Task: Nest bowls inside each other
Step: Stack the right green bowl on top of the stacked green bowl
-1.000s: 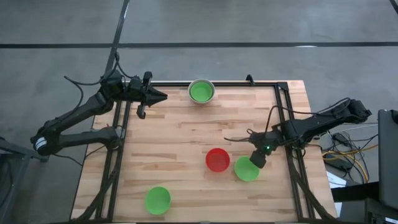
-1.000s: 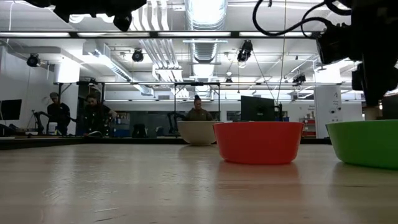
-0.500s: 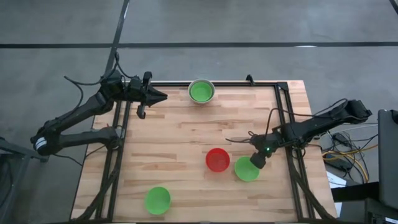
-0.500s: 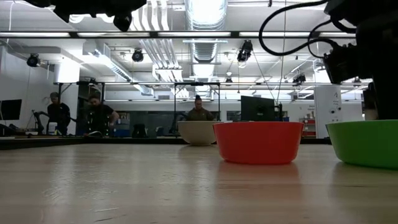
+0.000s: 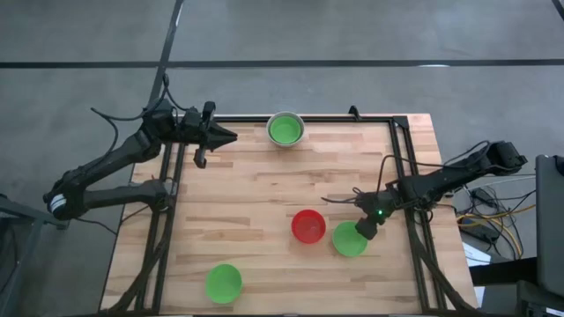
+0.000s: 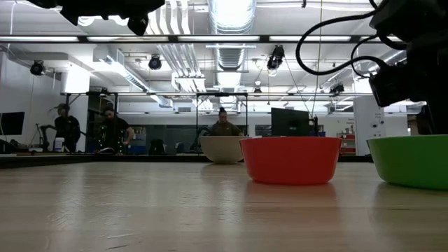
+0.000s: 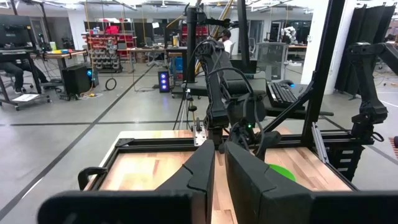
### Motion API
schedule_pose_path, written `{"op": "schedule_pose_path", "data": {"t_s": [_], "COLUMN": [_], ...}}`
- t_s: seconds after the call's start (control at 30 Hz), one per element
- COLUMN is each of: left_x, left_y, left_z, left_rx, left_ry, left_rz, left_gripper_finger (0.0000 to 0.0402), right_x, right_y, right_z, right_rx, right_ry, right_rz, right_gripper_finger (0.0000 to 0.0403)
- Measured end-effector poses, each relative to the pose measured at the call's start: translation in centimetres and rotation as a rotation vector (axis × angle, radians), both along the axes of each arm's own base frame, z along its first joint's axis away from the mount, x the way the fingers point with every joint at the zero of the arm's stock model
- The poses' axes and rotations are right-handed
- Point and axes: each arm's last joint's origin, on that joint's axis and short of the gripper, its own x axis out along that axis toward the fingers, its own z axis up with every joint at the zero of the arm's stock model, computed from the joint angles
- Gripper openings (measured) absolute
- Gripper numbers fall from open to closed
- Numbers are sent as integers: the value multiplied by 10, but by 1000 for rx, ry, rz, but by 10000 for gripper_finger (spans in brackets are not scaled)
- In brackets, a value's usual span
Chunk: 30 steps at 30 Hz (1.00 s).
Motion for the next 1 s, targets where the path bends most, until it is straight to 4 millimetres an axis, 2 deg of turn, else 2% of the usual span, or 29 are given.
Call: {"op": "schedule_pose_path", "data": {"t_s": [0.23, 0.37, 0.87, 1.0], "left_x": [0, 0, 0, 0], "left_y": [0, 0, 0, 0], "left_z": [0, 0, 0, 0], "left_rx": [0, 0, 0, 0], "left_ry": [0, 0, 0, 0], "left_rz": [0, 0, 0, 0], "left_gripper_finger": [44, 44, 44, 44], "right_x": [-1, -1, -3, -3], "right_y": [0, 0, -1, -1], "right_z": [-4, -4, -7, -7], "right_rx": [5, 4, 2, 1], "right_ry": [-2, -7, 1, 1], "right_rz": [-3, 1, -1, -3], "right_gripper_finger": [182, 167, 24, 10]}}
